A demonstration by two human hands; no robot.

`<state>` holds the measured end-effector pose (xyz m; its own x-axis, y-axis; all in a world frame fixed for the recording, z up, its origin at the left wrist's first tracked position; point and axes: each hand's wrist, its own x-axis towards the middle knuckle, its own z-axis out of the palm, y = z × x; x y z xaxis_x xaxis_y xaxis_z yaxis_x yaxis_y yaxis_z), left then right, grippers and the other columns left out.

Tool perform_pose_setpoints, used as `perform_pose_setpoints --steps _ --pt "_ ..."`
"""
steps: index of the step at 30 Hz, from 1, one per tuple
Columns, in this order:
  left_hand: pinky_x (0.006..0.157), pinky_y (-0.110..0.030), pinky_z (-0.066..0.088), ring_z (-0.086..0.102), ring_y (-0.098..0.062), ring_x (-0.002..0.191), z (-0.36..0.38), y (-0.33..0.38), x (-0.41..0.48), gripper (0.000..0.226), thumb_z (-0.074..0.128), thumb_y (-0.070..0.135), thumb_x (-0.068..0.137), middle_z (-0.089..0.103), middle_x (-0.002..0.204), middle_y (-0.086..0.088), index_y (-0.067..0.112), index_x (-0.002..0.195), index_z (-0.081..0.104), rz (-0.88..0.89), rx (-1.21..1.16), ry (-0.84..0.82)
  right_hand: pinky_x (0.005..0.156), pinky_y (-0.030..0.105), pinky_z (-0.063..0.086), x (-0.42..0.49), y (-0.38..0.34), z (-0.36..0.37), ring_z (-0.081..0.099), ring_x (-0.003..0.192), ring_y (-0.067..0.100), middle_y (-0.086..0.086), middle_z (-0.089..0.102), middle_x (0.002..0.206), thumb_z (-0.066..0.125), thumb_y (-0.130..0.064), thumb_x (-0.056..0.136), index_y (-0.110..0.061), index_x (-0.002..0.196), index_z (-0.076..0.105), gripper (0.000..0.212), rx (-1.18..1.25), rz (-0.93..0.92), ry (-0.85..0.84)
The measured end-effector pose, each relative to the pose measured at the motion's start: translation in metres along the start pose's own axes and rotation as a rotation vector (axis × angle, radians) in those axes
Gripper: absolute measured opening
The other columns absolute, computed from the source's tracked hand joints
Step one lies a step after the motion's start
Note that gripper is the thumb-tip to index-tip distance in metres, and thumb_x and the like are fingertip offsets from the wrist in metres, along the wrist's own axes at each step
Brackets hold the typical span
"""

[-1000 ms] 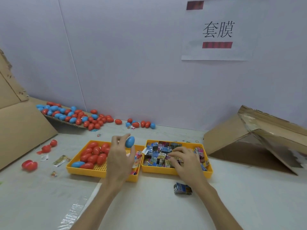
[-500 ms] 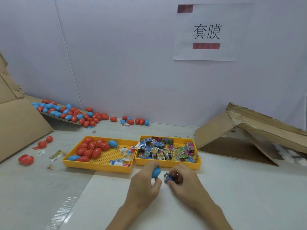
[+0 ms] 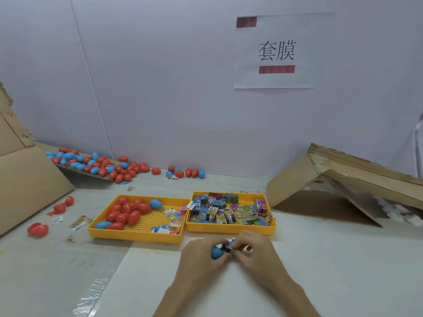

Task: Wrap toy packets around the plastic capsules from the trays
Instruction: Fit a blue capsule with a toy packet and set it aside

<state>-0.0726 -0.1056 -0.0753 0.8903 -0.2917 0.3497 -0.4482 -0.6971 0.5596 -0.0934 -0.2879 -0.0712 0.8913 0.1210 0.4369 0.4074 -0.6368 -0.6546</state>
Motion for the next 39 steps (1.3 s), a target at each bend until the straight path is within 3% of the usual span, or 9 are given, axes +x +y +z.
perform_pose_setpoints --steps 4,12,20,24,29,31,34,36,39 --pt "0.07 -0.005 0.037 0.054 0.0 0.105 0.002 0.0 0.0 0.038 0.059 0.065 0.075 0.072 0.102 0.027 0.052 0.109 0.07 -0.005 0.039 0.01 0.062 0.015 0.042 0.001 0.002 -0.002 0.061 0.073 0.01 -0.011 0.064 0.079 0.08 -0.001 0.076 -0.023 0.072 0.073 0.024 0.051 0.007 -0.012" --pt "0.07 -0.015 0.044 0.059 0.001 0.095 -0.001 0.003 -0.001 0.029 0.066 0.067 0.08 0.072 0.099 0.029 0.053 0.105 0.072 -0.039 0.044 -0.01 0.062 0.011 0.041 0.005 0.0 -0.007 0.064 0.072 0.01 -0.006 0.067 0.079 0.079 0.002 0.076 -0.021 0.074 0.077 0.022 0.081 -0.002 -0.06" --pt "0.067 -0.023 0.043 0.06 -0.008 0.084 -0.001 0.004 -0.003 0.028 0.061 0.06 0.085 0.074 0.092 0.013 0.043 0.102 0.074 -0.021 0.13 0.001 0.061 0.012 0.039 0.002 -0.01 -0.005 0.062 0.073 0.011 -0.005 0.069 0.078 0.079 -0.004 0.078 -0.015 0.078 0.079 0.012 0.072 -0.024 -0.042" --pt "0.064 -0.026 0.036 0.058 -0.014 0.079 -0.002 0.004 -0.003 0.028 0.059 0.055 0.084 0.072 0.085 0.005 0.033 0.094 0.073 -0.007 0.174 0.014 0.059 0.021 0.045 -0.001 -0.017 -0.002 0.062 0.07 0.011 -0.007 0.071 0.076 0.077 -0.003 0.078 -0.017 0.076 0.079 0.014 0.134 -0.008 -0.021" --pt "0.069 -0.033 0.048 0.061 -0.017 0.076 0.0 0.004 0.001 0.025 0.054 0.044 0.084 0.068 0.073 0.003 0.023 0.084 0.068 -0.013 0.215 -0.037 0.066 0.022 0.052 -0.001 -0.04 0.004 0.068 0.07 0.012 -0.005 0.075 0.078 0.077 -0.012 0.082 -0.03 0.077 0.078 0.019 0.41 0.08 -0.065" --pt "0.068 -0.031 0.05 0.063 -0.012 0.075 -0.002 0.004 0.0 0.029 0.057 0.053 0.084 0.068 0.074 0.006 0.025 0.084 0.066 -0.058 0.135 -0.036 0.066 0.032 0.056 0.003 -0.045 0.002 0.069 0.068 0.022 0.007 0.074 0.079 0.071 -0.006 0.088 -0.021 0.084 0.075 0.015 0.614 0.128 -0.044" --pt "0.071 -0.015 0.048 0.058 0.006 0.088 -0.008 0.008 -0.002 0.033 0.072 0.061 0.079 0.067 0.098 0.027 0.046 0.108 0.064 -0.1 -0.088 0.006 0.062 0.035 0.057 0.007 -0.037 -0.012 0.066 0.061 0.026 0.021 0.072 0.079 0.063 0.0 0.095 -0.01 0.094 0.07 0.013 0.802 0.292 0.105" --pt "0.074 -0.007 0.042 0.051 0.016 0.097 -0.011 0.013 -0.004 0.037 0.072 0.05 0.086 0.056 0.113 0.034 0.051 0.119 0.055 -0.107 -0.256 0.045 0.058 0.03 0.055 0.008 -0.028 -0.02 0.065 0.056 0.023 0.021 0.07 0.076 0.062 0.0 0.095 -0.006 0.099 0.07 0.011 0.867 0.394 0.182" --pt "0.076 -0.011 0.042 0.055 0.003 0.093 -0.013 0.018 -0.006 0.031 0.053 0.024 0.103 0.058 0.111 0.023 0.044 0.127 0.054 -0.109 -0.584 0.022 0.059 0.025 0.055 0.01 -0.021 -0.024 0.069 0.06 0.02 0.015 0.072 0.076 0.065 -0.004 0.093 -0.005 0.105 0.068 0.013 0.904 0.469 0.222"
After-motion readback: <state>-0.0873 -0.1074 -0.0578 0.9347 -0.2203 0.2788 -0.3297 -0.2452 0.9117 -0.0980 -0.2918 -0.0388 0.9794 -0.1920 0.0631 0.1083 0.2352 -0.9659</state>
